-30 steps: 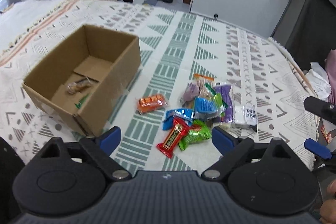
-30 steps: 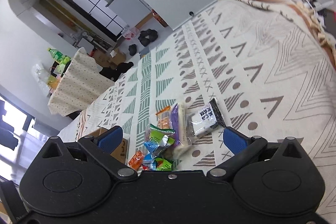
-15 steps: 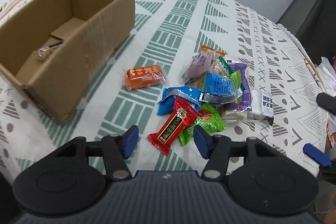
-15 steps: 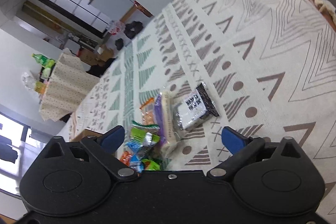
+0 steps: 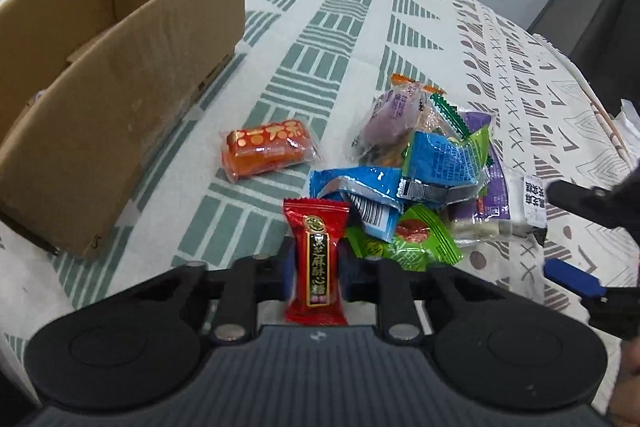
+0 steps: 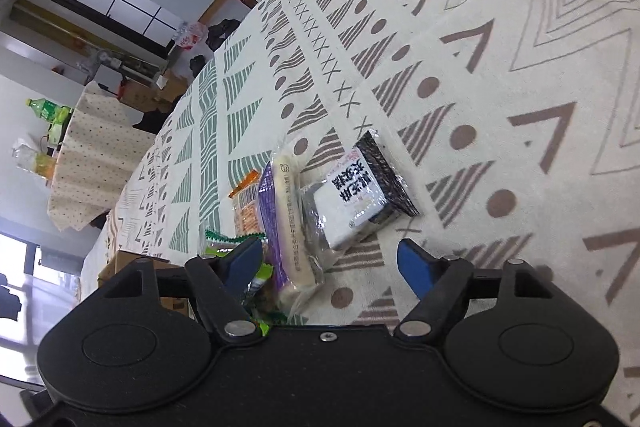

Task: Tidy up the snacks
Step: 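Grasp the white rice-cake packet with the right tool while the left grasps the red candy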

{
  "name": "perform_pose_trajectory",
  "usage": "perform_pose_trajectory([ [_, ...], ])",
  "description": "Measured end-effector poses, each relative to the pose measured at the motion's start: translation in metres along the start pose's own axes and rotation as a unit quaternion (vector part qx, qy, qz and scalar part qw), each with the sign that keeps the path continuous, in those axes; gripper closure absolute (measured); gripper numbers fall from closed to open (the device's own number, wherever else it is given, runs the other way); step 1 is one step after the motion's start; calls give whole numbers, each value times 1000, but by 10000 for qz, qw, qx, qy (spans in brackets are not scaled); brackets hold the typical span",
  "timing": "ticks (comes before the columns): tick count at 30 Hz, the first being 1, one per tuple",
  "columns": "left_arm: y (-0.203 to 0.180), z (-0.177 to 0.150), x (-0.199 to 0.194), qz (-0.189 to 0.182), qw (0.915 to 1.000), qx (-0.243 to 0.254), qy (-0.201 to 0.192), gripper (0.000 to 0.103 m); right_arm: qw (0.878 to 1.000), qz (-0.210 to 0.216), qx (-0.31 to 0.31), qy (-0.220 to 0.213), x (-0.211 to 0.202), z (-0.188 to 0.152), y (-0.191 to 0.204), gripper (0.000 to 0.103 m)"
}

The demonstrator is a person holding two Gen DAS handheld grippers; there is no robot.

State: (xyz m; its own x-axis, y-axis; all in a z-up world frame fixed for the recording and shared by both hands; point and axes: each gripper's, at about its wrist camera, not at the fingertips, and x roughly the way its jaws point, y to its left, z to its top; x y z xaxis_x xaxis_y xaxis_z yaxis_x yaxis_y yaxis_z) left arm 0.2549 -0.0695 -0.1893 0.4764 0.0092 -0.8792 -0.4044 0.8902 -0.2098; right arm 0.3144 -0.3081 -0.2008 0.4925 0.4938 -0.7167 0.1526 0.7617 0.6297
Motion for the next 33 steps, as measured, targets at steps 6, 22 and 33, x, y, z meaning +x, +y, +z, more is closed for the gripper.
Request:
perform_pose_trajectory([
  [6,7,12,-16,-138,9994,-322,-39,83,9997,-143,183,-60,13,5,1,34],
  [22,10,50,-17,-408,9983,-403,-135,83,9933,-1020,-8,-546,45,24,18,41],
  [33,15,58,-13,-344,9984,-444,-118,83,9833,-1537,-742,-626,61,20,37,45],
])
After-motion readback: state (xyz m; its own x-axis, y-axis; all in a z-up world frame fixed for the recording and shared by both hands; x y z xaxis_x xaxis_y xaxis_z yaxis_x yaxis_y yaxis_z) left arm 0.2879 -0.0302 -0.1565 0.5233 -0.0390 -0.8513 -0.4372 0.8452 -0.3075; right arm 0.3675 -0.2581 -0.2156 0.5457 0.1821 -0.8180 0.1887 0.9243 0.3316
